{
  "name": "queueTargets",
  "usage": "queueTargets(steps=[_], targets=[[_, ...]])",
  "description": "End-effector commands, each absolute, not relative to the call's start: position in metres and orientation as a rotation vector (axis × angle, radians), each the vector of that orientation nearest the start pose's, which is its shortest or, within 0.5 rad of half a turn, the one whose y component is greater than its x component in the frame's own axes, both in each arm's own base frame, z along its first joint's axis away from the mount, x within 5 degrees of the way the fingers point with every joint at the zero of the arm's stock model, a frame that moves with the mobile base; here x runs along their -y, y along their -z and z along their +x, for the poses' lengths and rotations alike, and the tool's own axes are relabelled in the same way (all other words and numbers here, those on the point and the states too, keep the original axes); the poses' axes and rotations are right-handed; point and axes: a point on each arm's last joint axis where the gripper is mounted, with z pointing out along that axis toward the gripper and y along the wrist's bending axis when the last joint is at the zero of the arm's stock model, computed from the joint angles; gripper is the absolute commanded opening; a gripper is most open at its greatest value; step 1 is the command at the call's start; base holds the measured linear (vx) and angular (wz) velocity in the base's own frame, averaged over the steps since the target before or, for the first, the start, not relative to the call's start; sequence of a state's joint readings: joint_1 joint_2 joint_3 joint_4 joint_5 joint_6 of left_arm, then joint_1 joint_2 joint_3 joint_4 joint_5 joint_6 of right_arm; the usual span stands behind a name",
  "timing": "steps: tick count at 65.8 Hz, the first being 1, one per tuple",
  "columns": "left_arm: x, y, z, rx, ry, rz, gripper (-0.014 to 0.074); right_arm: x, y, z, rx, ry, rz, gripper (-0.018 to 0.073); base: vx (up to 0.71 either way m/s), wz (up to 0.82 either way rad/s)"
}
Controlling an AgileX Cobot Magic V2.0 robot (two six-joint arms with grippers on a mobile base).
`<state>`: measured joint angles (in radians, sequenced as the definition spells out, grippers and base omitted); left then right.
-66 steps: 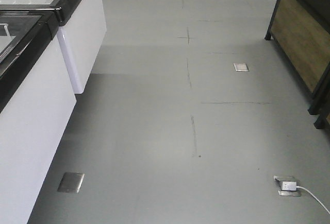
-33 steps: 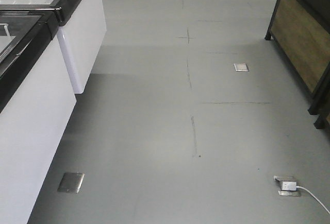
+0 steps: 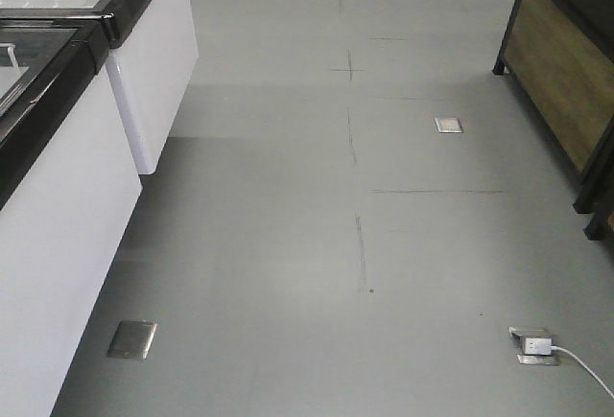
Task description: Left arm holds basket, right arm returns cookies
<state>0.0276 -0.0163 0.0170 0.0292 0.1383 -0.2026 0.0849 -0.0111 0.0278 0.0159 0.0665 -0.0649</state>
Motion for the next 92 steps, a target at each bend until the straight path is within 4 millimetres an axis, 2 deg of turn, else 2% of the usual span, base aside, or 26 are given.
queueTargets(steps=[1,13,22,26,35,43,55,80,92], targets=[[-0.001,-0.231,0.05,-1.427,0.121,-0.147,-0.0006,-0.005,-0.2,0.056,-1.493,-0.015,-0.106,-0.001,0.0,0.0],[-0.001,-0.272,0.043,-1.325,0.05,-0.078,-0.0006,-0.005,-0.2,0.056,-1.493,-0.015,-0.106,-0.001,0.0,0.0],[-0.001,-0.302,0.048,-1.325,0.043,-0.072,-0.0006,-0.005,-0.2,0.056,-1.493,-0.015,-0.106,-0.001,0.0,0.0],[-0.002,-0.316,0.055,-1.361,0.043,-0.075,-0.0006,-0.005,-0.2,0.056,-1.493,-0.015,-0.106,-0.001,0.0,0.0],[-0.003,-0.334,0.075,-1.549,0.027,-0.08,-0.0006,-0.005,-0.2,0.056,-1.493,-0.015,-0.106,-0.001,0.0,0.0],[-0.003,-0.338,0.095,-1.701,0.023,-0.09,-0.0006,-0.005,-0.2,0.056,-1.493,-0.015,-0.106,-0.001,0.0,0.0],[-0.004,-0.326,0.114,-1.814,0.026,-0.101,-0.0006,-0.005,-0.2,0.056,-1.493,-0.015,-0.106,-0.001,0.0,0.0],[-0.004,-0.327,0.123,-1.792,0.02,-0.091,0.0011,-0.005,-0.2,0.056,-1.493,-0.015,-0.106,-0.001,0.0,0.0],[-0.004,-0.327,0.123,-1.793,-0.008,-0.06,0.0099,-0.005,-0.2,0.056,-1.493,-0.015,-0.106,-0.001,0.0,0.0]])
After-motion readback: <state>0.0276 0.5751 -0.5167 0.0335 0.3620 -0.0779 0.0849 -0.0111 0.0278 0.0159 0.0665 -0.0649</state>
